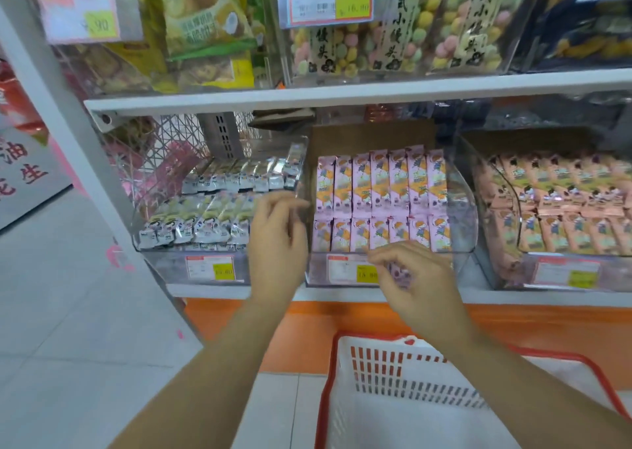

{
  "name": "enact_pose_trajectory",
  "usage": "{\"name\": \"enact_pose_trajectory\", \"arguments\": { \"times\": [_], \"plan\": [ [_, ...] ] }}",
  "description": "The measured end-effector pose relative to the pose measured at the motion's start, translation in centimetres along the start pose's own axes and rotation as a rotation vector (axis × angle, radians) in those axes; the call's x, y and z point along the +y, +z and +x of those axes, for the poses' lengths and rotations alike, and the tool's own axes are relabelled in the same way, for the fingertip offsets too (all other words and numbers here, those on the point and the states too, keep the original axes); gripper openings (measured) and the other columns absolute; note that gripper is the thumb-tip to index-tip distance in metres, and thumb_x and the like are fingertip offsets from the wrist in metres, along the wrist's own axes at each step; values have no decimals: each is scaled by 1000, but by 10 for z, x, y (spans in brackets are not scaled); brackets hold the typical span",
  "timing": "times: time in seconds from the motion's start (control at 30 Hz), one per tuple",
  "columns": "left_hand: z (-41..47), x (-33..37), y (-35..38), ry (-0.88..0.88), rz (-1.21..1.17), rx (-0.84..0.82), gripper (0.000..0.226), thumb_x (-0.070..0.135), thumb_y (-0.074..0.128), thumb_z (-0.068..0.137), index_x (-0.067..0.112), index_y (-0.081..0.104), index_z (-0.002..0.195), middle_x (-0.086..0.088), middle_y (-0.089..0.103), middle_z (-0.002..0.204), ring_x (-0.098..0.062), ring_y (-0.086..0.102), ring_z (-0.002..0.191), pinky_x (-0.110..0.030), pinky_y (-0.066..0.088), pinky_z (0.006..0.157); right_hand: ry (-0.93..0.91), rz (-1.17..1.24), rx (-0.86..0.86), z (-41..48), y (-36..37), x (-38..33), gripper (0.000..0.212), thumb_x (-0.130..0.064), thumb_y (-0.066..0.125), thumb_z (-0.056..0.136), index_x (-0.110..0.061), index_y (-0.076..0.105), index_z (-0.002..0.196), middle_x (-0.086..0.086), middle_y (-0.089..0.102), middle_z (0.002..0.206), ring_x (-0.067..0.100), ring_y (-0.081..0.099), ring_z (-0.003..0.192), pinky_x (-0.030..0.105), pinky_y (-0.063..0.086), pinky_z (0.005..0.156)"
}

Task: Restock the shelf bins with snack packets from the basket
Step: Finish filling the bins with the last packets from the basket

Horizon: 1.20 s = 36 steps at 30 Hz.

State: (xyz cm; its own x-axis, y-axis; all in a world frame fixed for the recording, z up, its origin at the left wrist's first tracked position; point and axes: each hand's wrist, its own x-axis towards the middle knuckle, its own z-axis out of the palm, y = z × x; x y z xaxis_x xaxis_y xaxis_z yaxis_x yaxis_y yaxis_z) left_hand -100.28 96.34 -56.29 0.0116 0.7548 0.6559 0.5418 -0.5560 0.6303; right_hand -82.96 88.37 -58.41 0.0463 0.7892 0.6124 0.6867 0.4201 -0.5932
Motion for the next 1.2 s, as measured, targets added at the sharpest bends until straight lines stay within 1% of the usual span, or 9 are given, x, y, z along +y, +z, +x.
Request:
{"name": "enact_pose_trajectory", "arguments": {
  "times": [0.07,0.17,0.27,0.4,0.5,0.63,0.83,0.97,1.2],
  "plan": [
    [-35,-1,4,11,-32,-44,25,3,46,85,10,67,97,7,50,105,1,49,93,-10,40,78,-32,-49,-40,-12,-2,5,12,-11,59,78,-13,70,82,-3,68,80,11,61,79,21,47,74],
    [-74,9,24,-12,-45,-208,30,16,41,82,14,68,95,3,59,98,-10,56,87,-24,44,76,84,-121,-341,-42,-8,20,17,-19,56,78,-16,71,86,-4,70,83,8,62,79,19,45,75],
    [-98,27,51,6,32,-420,26,11,47,82,16,68,96,-1,61,100,-21,60,85,-31,47,72,266,-274,-701,-84,-19,51,18,-16,60,85,-15,71,99,-1,72,97,15,65,89,25,46,81],
    [-118,32,83,54,181,-631,29,10,51,86,19,66,109,-1,61,115,-26,60,101,-35,47,83,543,-443,-917,-133,-45,98,30,-22,55,91,-17,64,119,-3,64,121,14,60,106,23,42,94],
    [-147,25,105,-69,363,-845,43,19,50,90,27,48,133,2,43,138,-23,42,125,-36,37,100,738,-509,-1059,-172,-63,129,35,-25,54,94,-18,55,128,-1,54,131,16,52,116,25,39,101],
    [-175,7,125,-61,617,-1070,67,25,49,92,32,14,149,3,8,157,-25,3,146,-54,13,113,889,-537,-1267,-214,-80,161,42,-22,57,92,-18,49,134,4,46,139,19,46,124,27,36,103],
    [-187,-12,141,-47,759,-1102,71,28,46,94,28,3,151,-1,6,156,-34,4,145,-59,14,113,871,-705,-1523,-253,-90,184,40,-13,54,93,-4,51,131,15,51,135,27,50,124,32,39,103],
    [-199,-16,151,-84,752,-1051,71,27,46,95,27,1,151,-3,4,156,-37,1,144,-61,15,113,896,-750,-1628,-265,-85,181,37,-8,61,89,-1,55,124,13,61,106,28,58,114,32,46,91],
    [-194,-15,148,-85,743,-1099,74,29,48,95,30,0,151,-2,1,157,-37,0,145,-61,12,113,978,-752,-1567,-273,-80,172,37,-17,59,89,-10,55,125,7,59,123,23,59,110,29,47,93]
  ]
}}
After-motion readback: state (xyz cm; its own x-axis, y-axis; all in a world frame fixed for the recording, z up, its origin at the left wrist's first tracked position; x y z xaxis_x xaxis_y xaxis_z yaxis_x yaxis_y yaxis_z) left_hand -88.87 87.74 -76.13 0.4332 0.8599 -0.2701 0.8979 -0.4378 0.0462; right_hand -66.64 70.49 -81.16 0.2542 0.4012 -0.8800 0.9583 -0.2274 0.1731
